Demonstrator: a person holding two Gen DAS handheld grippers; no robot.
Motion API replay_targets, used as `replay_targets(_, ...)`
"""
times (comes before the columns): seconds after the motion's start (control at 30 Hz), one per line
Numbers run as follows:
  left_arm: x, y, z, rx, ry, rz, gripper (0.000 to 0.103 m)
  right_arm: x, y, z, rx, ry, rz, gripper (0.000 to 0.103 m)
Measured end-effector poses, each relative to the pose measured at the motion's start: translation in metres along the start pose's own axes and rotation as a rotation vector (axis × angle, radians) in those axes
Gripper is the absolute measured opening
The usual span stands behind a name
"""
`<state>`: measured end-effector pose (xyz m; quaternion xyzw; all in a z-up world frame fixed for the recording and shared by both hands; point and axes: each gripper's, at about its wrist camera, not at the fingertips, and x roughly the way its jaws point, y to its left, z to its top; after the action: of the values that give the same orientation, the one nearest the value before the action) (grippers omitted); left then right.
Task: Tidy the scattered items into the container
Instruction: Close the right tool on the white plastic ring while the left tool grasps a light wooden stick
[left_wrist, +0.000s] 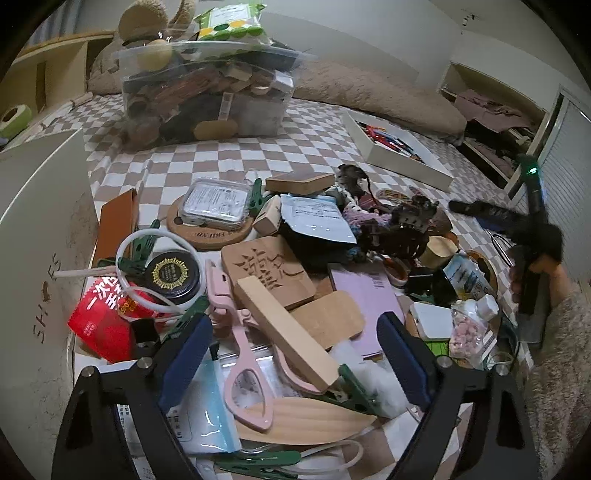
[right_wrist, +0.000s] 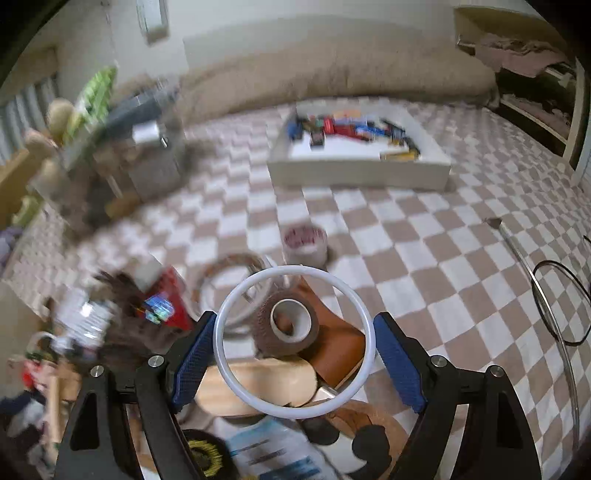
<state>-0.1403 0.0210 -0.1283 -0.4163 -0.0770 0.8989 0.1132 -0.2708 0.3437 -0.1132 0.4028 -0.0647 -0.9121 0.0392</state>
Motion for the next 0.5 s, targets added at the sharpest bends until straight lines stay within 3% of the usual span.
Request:
replay_targets(0.3,0.016,0.005,-0.003,-0.029,0.077,-0.048,0.059,-0.048,0.008,-0.002,0.085,-0.097,0.207,0.085)
replay_targets(0.5,0.023,0.001,-0.001,-0.005,0.081,0.012,0.056,-0.061,0.022,-0.004,0.076,-0.119,0.277,0.085)
